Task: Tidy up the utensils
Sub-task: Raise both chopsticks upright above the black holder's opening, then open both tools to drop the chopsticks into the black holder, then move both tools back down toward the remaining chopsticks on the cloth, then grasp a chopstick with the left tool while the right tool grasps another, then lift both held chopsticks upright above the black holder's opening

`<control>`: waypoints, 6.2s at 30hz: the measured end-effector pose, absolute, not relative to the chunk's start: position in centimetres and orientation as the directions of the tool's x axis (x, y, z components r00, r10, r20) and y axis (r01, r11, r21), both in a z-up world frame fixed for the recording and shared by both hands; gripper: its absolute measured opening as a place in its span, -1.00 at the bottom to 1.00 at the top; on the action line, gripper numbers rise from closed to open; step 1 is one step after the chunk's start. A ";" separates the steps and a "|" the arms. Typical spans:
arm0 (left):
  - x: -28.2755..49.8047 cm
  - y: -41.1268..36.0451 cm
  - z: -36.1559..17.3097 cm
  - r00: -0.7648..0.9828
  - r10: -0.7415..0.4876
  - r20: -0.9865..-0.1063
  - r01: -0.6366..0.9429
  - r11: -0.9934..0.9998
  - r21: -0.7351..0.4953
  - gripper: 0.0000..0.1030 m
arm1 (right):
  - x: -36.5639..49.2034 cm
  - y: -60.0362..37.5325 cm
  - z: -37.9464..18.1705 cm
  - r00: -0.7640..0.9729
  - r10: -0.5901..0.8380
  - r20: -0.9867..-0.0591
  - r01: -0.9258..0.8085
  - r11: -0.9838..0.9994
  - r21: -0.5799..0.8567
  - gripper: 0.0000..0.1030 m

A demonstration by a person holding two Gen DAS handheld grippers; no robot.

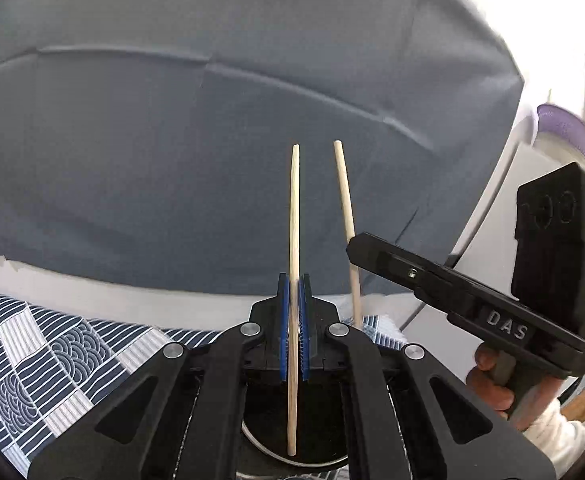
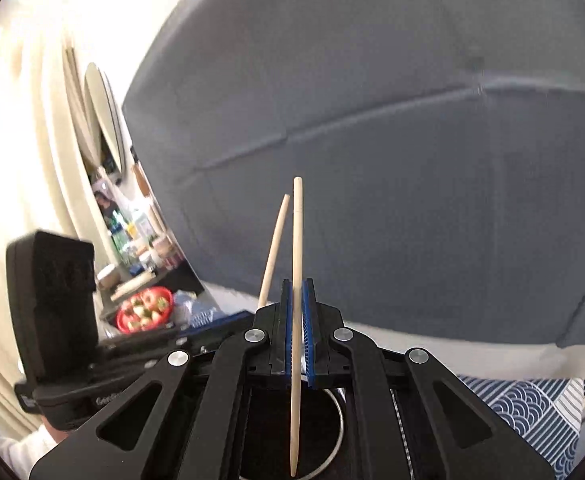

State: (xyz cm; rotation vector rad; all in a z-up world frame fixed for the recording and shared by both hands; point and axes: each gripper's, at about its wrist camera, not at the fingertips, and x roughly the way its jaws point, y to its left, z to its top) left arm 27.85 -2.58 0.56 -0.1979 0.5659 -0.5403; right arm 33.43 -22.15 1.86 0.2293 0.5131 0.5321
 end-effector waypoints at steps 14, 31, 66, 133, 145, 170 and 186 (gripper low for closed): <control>25.9 -1.8 -0.2 0.698 -0.498 -0.515 0.419 0.867 -0.272 -0.90 | 32.0 -20.8 0.9 0.704 0.522 -0.482 -0.444 0.853 0.274 -0.88; 19.5 1.4 3.7 0.807 -0.256 -0.532 0.225 0.967 -0.122 0.88 | 25.2 -22.3 4.8 0.813 0.348 -0.468 -0.296 0.937 0.184 0.73; 2.3 7.3 1.3 0.770 -0.075 -0.634 0.058 0.997 -0.048 0.88 | 10.0 -18.8 5.9 0.757 0.362 -0.545 -0.331 0.930 0.157 0.82; 12.0 13.0 -17.5 0.127 -0.013 -0.992 0.175 0.985 0.009 0.92 | 24.8 -1.3 -18.7 0.047 0.071 -0.996 -0.633 0.774 0.025 0.87; 14.6 12.1 -16.5 0.099 -0.015 -0.995 0.199 0.980 0.005 0.14 | 26.8 -2.9 -18.0 0.027 0.051 -0.998 -0.660 0.751 0.021 0.46; 13.4 14.3 -9.6 0.275 0.072 -0.959 0.236 0.962 0.140 -0.91 | 23.7 -6.5 -8.6 0.190 0.041 -0.981 -0.596 0.798 -0.082 -0.92; 12.1 11.6 -1.1 0.534 -0.063 -0.843 0.344 0.927 0.149 -0.90 | 19.7 -6.2 1.3 0.456 0.031 -0.889 -0.390 0.905 -0.169 -0.92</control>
